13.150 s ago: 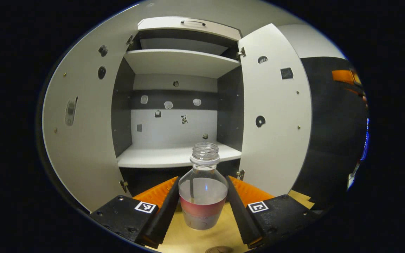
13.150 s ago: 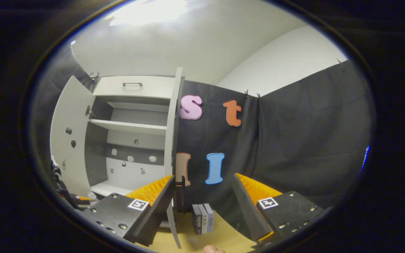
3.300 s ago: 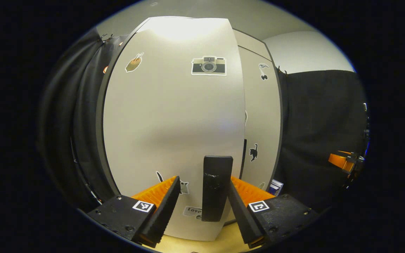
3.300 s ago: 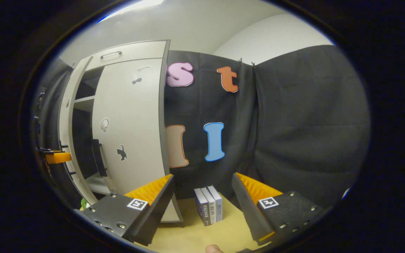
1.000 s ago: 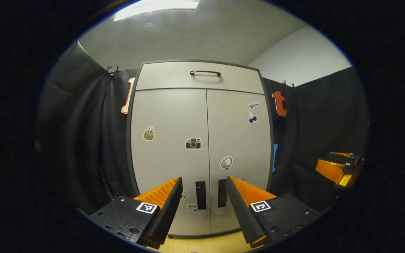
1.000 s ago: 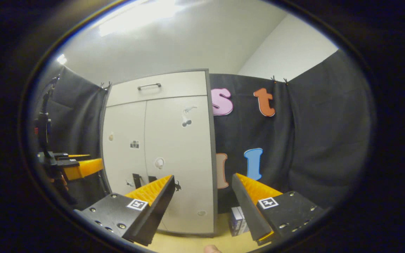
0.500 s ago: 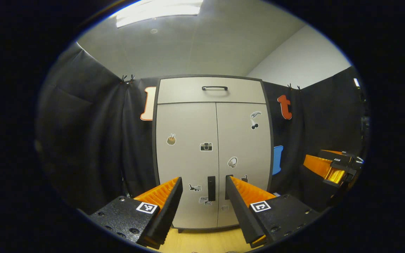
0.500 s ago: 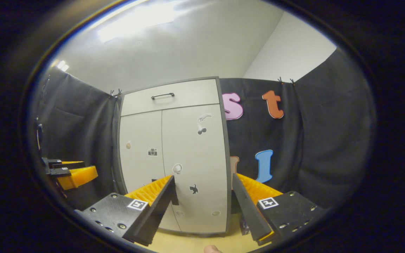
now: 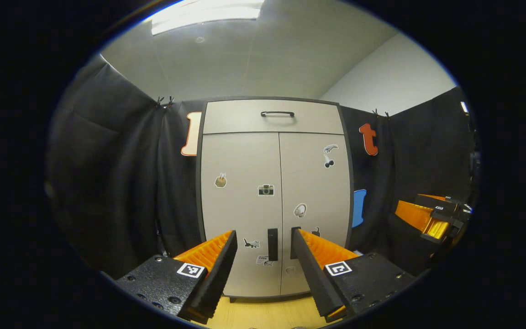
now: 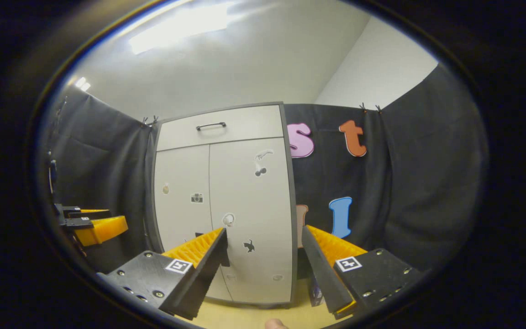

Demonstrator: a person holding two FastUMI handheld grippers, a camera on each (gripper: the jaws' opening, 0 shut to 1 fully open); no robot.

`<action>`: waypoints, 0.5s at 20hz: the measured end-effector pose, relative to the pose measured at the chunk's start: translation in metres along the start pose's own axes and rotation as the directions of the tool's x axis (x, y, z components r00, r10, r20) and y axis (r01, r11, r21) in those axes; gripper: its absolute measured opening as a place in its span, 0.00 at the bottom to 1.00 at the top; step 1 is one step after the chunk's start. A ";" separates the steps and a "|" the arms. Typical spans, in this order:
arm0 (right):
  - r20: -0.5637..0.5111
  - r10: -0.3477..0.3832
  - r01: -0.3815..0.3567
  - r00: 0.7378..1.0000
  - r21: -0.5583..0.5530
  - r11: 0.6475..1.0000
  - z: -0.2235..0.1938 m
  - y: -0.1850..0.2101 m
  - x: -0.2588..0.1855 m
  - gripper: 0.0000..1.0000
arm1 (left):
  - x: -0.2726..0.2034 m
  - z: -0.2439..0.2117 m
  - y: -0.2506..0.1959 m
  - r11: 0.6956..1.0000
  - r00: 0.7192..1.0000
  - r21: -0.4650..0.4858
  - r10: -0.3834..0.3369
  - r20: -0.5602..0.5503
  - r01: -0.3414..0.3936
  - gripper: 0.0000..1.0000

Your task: Grasp the bottle in the cabinet with the left hand and place it on the coaster, then close the right door with the right hand and the left door with the left hand.

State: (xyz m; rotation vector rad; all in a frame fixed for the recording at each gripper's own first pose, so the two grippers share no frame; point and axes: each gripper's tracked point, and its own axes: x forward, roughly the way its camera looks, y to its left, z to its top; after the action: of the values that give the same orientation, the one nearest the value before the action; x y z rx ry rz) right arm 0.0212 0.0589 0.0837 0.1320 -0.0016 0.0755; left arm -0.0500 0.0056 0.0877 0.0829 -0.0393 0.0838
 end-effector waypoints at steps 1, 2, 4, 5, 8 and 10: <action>0.001 -0.003 0.003 1.000 -0.001 1.000 0.001 -0.002 -0.001 0.98 | 0.001 -0.002 -0.002 1.000 1.000 -0.001 -0.002 -0.001 0.002 0.81; 0.002 -0.006 0.006 1.000 0.000 1.000 0.001 -0.005 -0.001 0.98 | 0.001 -0.002 -0.005 1.000 1.000 -0.003 -0.007 -0.003 0.007 0.81; 0.000 -0.012 0.012 1.000 0.001 1.000 0.000 -0.010 -0.003 0.98 | 0.001 -0.004 -0.010 1.000 1.000 -0.003 -0.015 -0.002 0.015 0.81; -0.004 -0.017 0.017 1.000 0.000 1.000 -0.003 -0.012 -0.004 0.98 | 0.003 -0.004 -0.012 1.000 1.000 -0.002 -0.019 -0.001 0.019 0.81; -0.016 -0.028 0.028 0.999 -0.010 1.000 -0.008 -0.020 -0.007 0.98 | 0.005 -0.008 -0.023 0.999 0.999 -0.010 -0.044 -0.003 0.044 0.81; -0.020 -0.038 0.037 0.999 -0.024 0.999 -0.012 -0.026 -0.010 0.97 | 0.008 -0.010 -0.030 0.998 0.999 -0.019 -0.054 -0.006 0.054 0.81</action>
State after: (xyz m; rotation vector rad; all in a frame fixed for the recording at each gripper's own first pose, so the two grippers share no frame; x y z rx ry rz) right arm 0.0128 0.0337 0.0686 0.1077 0.0202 0.0393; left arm -0.0394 -0.0229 0.0754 0.0650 -0.0312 0.0297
